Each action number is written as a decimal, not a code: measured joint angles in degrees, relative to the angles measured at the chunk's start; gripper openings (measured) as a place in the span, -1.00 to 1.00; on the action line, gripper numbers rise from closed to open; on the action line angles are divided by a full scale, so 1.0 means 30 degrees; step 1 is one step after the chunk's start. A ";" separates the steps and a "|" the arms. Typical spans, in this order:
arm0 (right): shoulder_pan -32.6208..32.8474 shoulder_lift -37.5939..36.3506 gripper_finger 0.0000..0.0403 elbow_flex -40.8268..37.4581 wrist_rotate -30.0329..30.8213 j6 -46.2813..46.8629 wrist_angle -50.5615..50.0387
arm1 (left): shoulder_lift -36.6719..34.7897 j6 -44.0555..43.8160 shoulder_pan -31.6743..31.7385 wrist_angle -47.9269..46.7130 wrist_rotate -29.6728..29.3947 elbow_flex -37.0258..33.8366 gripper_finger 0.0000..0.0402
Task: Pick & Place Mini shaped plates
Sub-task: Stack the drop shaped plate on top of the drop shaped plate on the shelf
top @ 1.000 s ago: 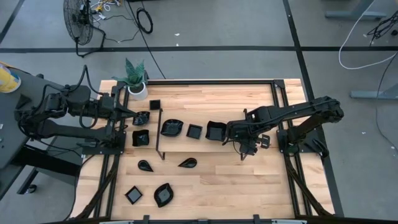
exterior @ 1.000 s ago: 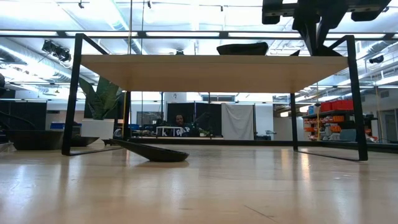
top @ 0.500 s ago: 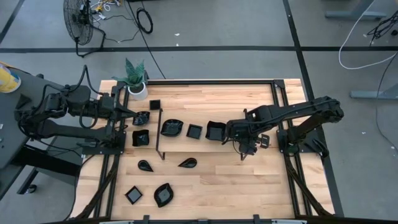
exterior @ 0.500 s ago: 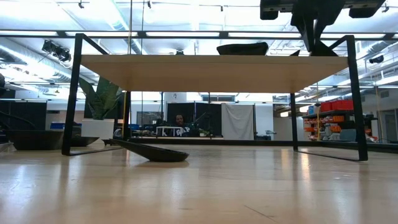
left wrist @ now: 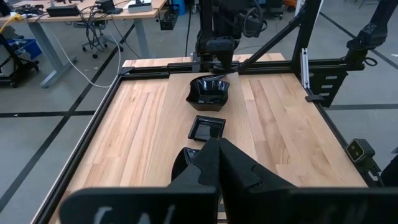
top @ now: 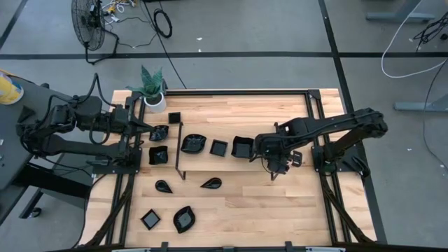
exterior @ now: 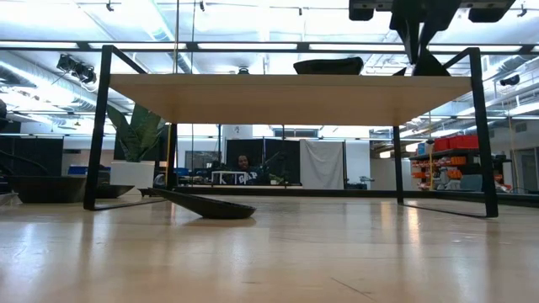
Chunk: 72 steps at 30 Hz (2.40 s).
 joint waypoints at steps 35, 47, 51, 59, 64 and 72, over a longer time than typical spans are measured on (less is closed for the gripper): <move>-0.0201 -0.1133 -0.98 0.0000 0.2058 -0.1403 0.0474 | 0.0006 0.0003 -0.0005 -0.0001 0.0000 0.0000 -0.99; -0.0369 -0.1177 -0.98 0.0000 0.2733 -0.4077 0.0853 | 0.0004 0.0003 -0.0006 0.0007 0.0000 0.0000 -0.99; -0.0437 -0.1177 -0.98 0.0000 0.3289 -0.5544 0.1082 | 0.0002 0.0003 -0.0002 -0.0001 0.0000 0.0000 -0.99; -0.0459 -0.1177 -0.98 0.0000 0.3415 -0.7485 0.1273 | 0.0002 0.0001 -0.0001 0.0004 0.0000 0.0000 -0.99; -0.0459 -0.1169 -0.98 0.0000 0.3366 -0.8546 0.1386 | 0.0003 0.0000 -0.0003 0.0004 0.0000 0.0000 -0.99; -0.0459 -0.1169 -0.98 0.0000 0.3351 -0.9272 0.1829 | 0.0004 0.0003 -0.0006 0.0003 0.0000 0.0000 -0.99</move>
